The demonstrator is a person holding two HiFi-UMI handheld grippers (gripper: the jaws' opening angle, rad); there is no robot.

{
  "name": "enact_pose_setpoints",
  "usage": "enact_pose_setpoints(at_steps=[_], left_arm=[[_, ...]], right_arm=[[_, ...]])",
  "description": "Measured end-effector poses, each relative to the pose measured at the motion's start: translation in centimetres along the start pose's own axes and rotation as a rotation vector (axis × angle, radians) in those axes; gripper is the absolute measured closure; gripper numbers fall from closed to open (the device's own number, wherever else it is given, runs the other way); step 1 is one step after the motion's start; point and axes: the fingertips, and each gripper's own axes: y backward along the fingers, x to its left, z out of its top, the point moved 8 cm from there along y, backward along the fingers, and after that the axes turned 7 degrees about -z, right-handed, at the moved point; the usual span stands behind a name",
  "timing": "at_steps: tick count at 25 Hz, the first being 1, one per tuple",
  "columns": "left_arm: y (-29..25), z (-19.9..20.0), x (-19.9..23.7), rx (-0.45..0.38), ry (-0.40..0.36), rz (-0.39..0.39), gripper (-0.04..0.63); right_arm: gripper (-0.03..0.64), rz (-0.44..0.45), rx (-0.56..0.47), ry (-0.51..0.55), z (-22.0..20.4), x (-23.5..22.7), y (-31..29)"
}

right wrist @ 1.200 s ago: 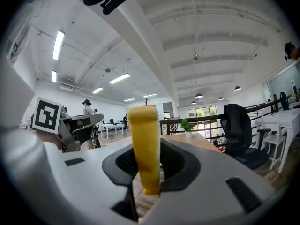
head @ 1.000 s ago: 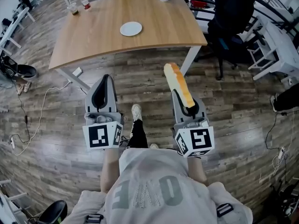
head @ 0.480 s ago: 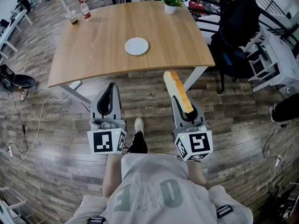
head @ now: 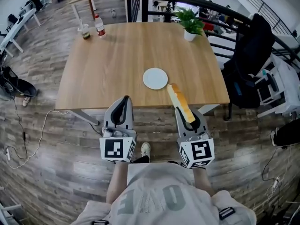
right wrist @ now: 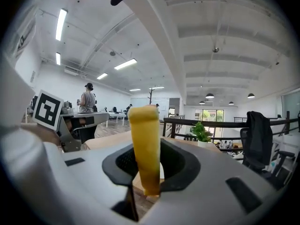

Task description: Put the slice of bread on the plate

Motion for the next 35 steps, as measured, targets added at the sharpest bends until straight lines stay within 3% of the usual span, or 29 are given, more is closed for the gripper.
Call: enact_pose_setpoints(at_steps=[6, 14, 19, 23, 35], left_arm=[[-5.7, -1.2, 4.2, 0.002, 0.012, -0.015, 0.586], [-12.4, -3.0, 5.6, 0.023, 0.021, 0.005, 0.586], [-17.8, -2.3, 5.6, 0.005, -0.021, 0.017, 0.586], [-21.5, -1.5, 5.3, -0.003, -0.055, 0.028, 0.586], [-24.7, -1.2, 6.0, 0.006, -0.078, 0.01, 0.586]], right_arm=[[0.523, 0.007, 0.012, -0.021, 0.2, -0.1, -7.0], [0.523, -0.012, 0.056, -0.019, -0.7, -4.9, -11.9], [0.523, 0.056, 0.04, -0.167, -0.7, -8.2, -16.3], [0.523, 0.076, 0.002, -0.175, 0.0, -10.5, -19.2], [0.523, 0.076, -0.032, -0.189, 0.8, -11.6, -23.4]])
